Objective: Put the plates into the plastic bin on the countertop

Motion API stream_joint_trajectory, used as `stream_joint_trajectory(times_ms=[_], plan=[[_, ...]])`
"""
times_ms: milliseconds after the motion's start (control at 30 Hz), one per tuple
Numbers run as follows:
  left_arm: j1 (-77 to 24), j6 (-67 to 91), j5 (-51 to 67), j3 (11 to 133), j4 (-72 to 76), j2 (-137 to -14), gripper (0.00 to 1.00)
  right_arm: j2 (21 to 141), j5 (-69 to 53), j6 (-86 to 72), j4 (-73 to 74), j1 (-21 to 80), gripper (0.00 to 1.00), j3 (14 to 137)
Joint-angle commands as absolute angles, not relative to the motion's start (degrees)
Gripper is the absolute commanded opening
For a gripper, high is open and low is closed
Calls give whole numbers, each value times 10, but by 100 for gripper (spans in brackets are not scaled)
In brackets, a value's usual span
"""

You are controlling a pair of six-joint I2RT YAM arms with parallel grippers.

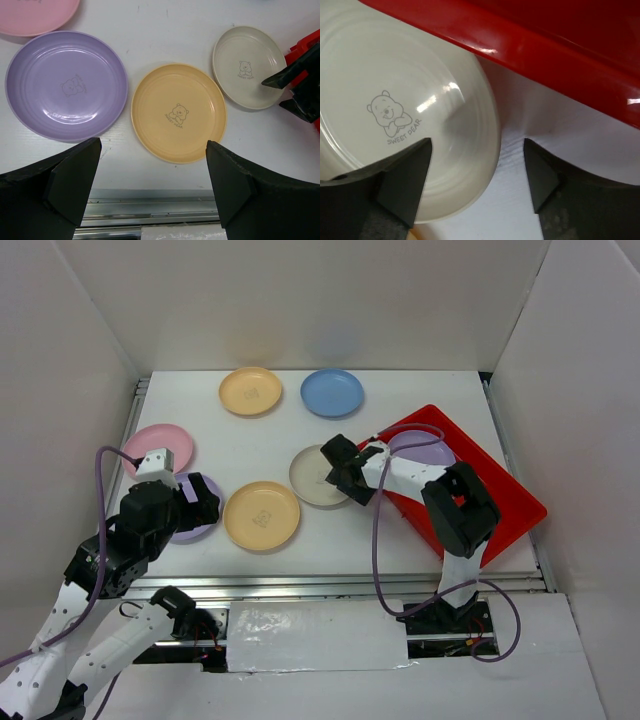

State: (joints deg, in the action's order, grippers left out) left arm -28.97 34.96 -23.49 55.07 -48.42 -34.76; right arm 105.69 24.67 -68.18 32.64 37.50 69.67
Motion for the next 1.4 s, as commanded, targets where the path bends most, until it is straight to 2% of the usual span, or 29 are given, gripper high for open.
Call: stream_joint_trajectory(times_ms=[0,167,200,267,433,567,600,667,700,833,1033,1133,1267,1367], plan=[[-292,354,-233,552,-468,-345,99,1055,265,-723,294,380,74,684],[-292,353,-233,551,-468,-342,99,1060,265,-736,291,384,61,674],[-292,354,-233,550,-468,-341,99,1060,265,-737,289,384,53,673],[-292,355,-233,550,-468,-338,99,1057,265,-739,287,386,43,668],[-292,354,-234,550,-469,-338,99,1054,265,-747,286,384,34,662],[-292,355,-235,550,-469,-336,99,1054,261,-753,287,384,22,660],[-292,356,-235,550,-468,-335,99,1055,259,-757,287,384,12,660],[-292,354,-235,550,-468,-335,99,1056,258,-757,286,381,9,667],[-292,354,-234,550,-468,-335,99,1060,258,-757,284,380,0,673],[-292,353,-233,550,-468,-335,99,1084,267,-741,321,373,0,749],[-292,353,-233,550,-467,-330,99,1121,260,-689,384,356,0,962],[-292,352,-231,548,-466,-328,99,1110,258,-653,417,343,0,1024],[-292,352,-229,549,-465,-330,99,1027,256,-628,432,286,0,987],[-292,351,-228,549,-464,-328,99,935,239,-607,411,238,0,870]])
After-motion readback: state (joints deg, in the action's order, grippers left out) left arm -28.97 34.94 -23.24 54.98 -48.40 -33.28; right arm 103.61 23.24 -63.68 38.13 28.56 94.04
